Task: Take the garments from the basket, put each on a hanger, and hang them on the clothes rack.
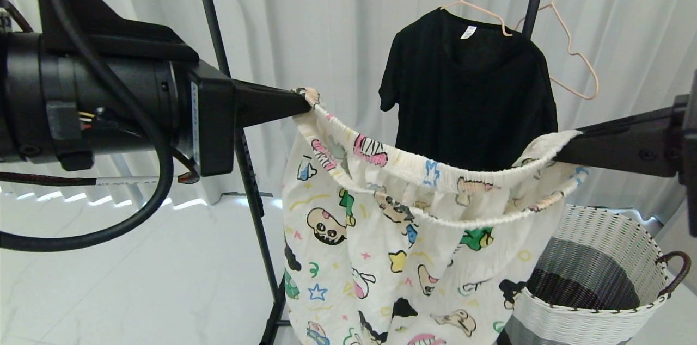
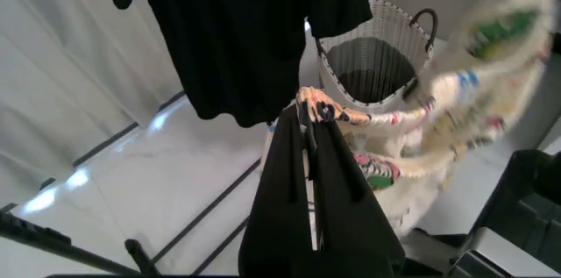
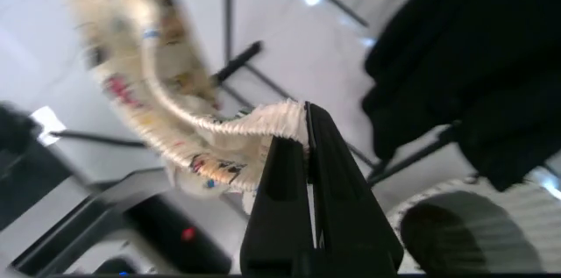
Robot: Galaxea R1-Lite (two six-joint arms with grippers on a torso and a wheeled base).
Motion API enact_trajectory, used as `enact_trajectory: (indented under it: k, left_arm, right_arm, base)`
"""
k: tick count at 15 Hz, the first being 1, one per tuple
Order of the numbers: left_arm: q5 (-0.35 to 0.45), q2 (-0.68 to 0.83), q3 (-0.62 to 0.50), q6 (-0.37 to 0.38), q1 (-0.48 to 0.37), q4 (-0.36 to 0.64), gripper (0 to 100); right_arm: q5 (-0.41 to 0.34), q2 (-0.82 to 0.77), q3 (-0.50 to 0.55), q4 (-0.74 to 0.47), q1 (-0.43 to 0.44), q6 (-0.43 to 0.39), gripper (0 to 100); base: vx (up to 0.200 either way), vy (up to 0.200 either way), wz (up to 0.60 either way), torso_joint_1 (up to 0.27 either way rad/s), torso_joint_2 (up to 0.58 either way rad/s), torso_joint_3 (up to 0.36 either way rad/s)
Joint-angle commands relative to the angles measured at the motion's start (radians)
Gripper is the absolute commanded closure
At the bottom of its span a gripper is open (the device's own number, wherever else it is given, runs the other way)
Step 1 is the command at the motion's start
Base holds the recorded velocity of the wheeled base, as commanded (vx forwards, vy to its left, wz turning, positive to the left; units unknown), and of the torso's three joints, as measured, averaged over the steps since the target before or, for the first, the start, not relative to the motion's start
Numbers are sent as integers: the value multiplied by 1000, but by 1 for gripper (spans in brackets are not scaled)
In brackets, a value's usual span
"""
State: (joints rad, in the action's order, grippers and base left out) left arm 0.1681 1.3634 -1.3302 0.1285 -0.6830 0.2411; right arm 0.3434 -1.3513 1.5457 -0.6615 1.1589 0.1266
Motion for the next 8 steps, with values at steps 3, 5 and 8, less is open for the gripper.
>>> enact_trajectory:
  k: [3,5,8]
  left_arm:
    - [-1,16,-6,-1,0,0,100]
    - [-2,3,6,-3,0,1,100]
    - [-4,-47,16,-4,0,99,100]
  right_arm:
    - [6,-3,-26,-6,77,13,100]
    - [6,-2,-26,-6,74,13,100]
    - [8,-11,14,5,8,10,100]
  base:
    - [0,0,0,0,0,0]
    - [0,0,0,0,0,0]
    - [0,0,0,0,0,0]
